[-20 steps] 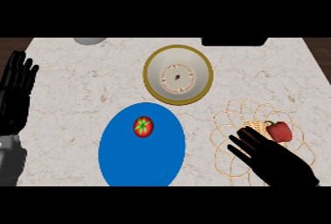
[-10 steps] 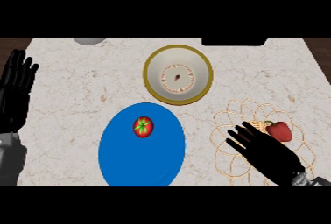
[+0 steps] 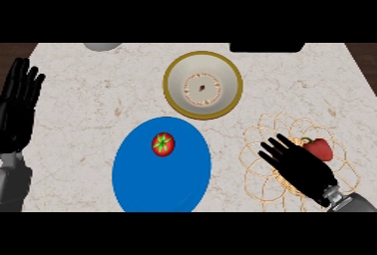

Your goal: Pick the sweet potato from the placemat and place it in the bowl

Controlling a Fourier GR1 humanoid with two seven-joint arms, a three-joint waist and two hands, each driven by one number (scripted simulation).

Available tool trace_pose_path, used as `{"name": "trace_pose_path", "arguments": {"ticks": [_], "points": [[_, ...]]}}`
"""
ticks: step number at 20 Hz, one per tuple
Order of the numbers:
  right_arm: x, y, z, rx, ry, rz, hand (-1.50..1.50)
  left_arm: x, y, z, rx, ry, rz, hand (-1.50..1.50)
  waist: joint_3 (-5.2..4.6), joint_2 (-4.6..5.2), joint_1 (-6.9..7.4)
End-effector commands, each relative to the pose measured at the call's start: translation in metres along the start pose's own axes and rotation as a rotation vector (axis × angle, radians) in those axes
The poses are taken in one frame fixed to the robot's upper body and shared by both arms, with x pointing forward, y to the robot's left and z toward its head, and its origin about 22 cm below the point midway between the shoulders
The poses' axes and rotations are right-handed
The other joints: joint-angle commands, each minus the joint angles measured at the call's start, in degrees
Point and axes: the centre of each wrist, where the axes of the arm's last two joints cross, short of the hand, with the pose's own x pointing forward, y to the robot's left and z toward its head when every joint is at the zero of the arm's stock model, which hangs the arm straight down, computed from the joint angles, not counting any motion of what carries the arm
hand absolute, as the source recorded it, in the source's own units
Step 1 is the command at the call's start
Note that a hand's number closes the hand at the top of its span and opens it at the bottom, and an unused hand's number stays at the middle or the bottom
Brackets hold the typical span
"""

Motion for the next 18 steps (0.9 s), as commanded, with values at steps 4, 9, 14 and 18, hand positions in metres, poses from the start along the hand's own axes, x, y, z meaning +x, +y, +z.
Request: {"name": "trace_pose_path", "arguments": {"ticks": [4,9,14,18], "points": [[-0.021,0.008,-0.001,0.006,0.058,-0.011,-1.5,0.004,0.023,-0.006,-0.002,0.005,0.006,0.0,-0.01,-0.02,-0.12],[-0.027,0.006,-0.008,-0.074,-0.038,0.023,1.5,-0.003,0.009,-0.002,0.009,-0.003,0.004,0.0,-0.01,-0.02,-0.02],[-0.018,-0.001,-0.02,-0.135,-0.062,0.049,1.5,0.008,-0.008,-0.007,0.002,0.0,0.011,0.0,0.0,-0.02,-0.07],[-0.096,0.021,-0.011,-0.169,0.084,-0.186,1.5,0.007,-0.012,-0.012,-0.006,-0.005,0.012,0.0,0.13,0.61,0.32]]}}
